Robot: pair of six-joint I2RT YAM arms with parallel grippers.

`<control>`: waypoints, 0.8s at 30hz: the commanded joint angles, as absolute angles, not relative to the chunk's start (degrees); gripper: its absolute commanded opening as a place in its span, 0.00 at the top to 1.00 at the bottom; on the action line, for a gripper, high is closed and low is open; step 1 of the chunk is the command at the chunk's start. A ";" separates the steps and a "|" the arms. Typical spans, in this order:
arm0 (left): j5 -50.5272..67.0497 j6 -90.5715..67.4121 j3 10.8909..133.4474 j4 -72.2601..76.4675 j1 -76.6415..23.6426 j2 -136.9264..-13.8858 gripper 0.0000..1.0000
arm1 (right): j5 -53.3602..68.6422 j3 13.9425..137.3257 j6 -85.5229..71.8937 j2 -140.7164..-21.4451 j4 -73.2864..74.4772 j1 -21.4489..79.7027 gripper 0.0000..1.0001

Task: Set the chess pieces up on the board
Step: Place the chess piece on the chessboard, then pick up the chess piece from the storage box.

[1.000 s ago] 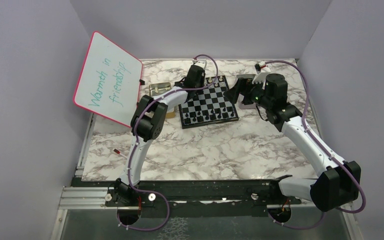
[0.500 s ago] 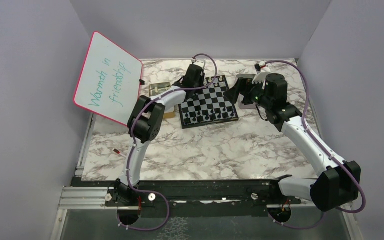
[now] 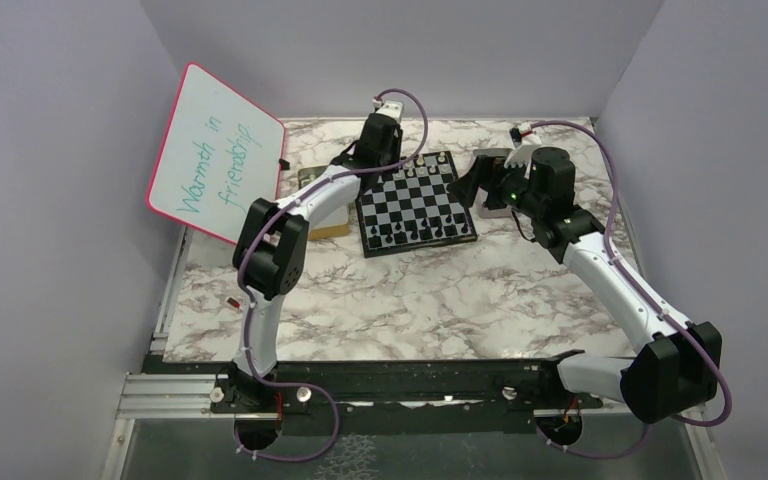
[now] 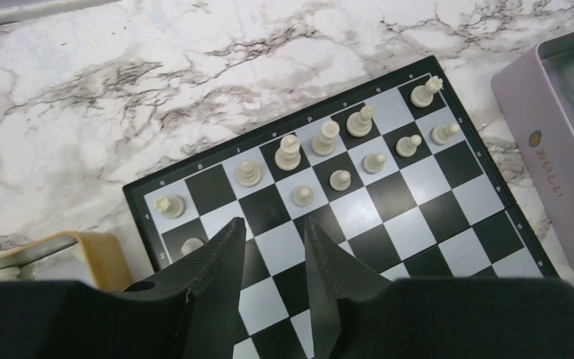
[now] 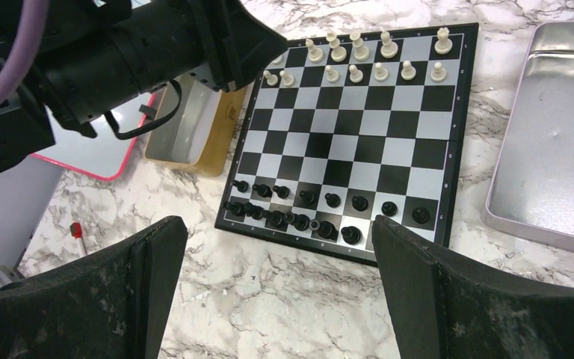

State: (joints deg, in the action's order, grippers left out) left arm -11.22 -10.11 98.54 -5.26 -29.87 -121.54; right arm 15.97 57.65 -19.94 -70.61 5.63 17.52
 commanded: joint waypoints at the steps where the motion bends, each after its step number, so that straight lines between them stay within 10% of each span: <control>1: -13.70 -10.34 95.58 -8.44 -27.92 -116.14 0.65 | 16.84 57.62 -20.28 -69.88 4.48 17.32 0.00; 24: 6.36 -48.22 69.02 8.01 -7.79 -105.10 0.63 | 17.33 57.05 -20.50 -69.45 4.11 17.31 0.00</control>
State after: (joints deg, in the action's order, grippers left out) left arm 1.06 -36.75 73.95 -0.49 -9.69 -107.98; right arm 16.38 57.65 -20.10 -70.59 5.61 17.52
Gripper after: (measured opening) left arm 0.366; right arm 0.998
